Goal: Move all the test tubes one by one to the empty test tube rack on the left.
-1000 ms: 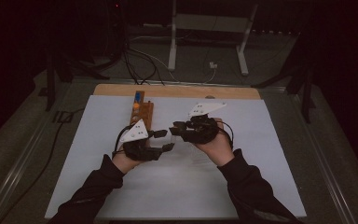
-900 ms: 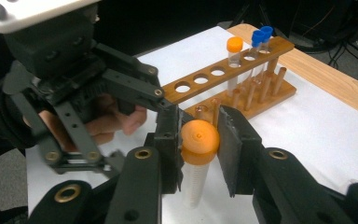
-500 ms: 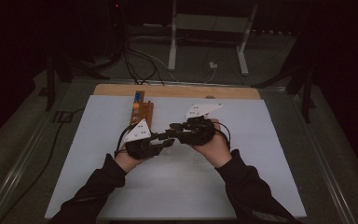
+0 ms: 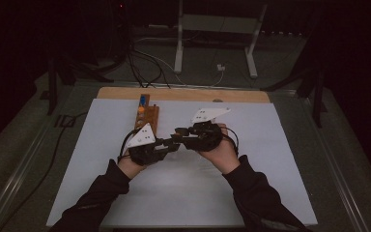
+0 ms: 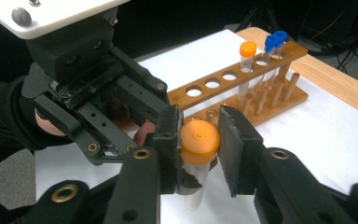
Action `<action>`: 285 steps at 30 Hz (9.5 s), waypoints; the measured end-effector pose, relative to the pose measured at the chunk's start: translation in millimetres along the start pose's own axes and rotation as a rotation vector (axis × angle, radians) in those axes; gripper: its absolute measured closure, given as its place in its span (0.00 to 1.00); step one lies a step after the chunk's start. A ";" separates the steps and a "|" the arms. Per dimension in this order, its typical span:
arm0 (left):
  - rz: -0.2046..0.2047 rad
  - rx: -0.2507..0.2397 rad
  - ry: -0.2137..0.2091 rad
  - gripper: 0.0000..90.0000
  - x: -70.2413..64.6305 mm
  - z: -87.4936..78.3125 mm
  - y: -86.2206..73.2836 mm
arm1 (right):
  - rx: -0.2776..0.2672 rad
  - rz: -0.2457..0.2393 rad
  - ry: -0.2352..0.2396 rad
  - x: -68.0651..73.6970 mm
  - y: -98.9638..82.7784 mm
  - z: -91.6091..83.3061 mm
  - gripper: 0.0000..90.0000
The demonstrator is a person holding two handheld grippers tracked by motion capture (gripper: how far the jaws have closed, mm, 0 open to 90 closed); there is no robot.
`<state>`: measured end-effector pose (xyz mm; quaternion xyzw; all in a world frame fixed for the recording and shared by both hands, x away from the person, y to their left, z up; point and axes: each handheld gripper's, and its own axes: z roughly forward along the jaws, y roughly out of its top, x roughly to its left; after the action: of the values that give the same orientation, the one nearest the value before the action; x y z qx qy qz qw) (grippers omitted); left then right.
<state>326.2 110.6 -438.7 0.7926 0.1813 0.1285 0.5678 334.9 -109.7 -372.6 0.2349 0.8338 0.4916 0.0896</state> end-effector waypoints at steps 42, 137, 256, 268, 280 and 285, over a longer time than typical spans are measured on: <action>-0.134 -0.073 0.423 0.85 88.6 -54.6 0.6 | -0.157 0.080 -0.067 5.9 -62.4 -63.3 0.00; -0.171 -0.005 0.203 0.00 25.0 -66.9 -30.9 | -0.104 0.096 -0.228 -25.6 -85.5 -61.9 0.17; -0.040 0.055 -0.120 0.71 -26.3 -5.1 -4.6 | 0.119 -0.048 0.017 30.8 -74.9 10.9 0.83; -0.010 0.070 -0.118 0.79 -27.1 -5.4 -1.6 | 0.114 -0.035 0.020 29.4 -75.0 11.6 0.83; -0.028 0.033 -0.061 0.80 -13.9 -21.9 15.7 | 0.045 -0.011 0.010 27.7 -71.1 2.4 0.55; -0.032 0.015 -0.019 0.80 -4.7 -33.6 25.5 | 0.016 0.012 -0.001 24.8 -70.5 -2.1 0.42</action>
<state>311.8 129.8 -403.7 0.7952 0.1895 0.1107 0.5653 291.1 -128.1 -430.3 0.2408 0.8363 0.4851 0.0852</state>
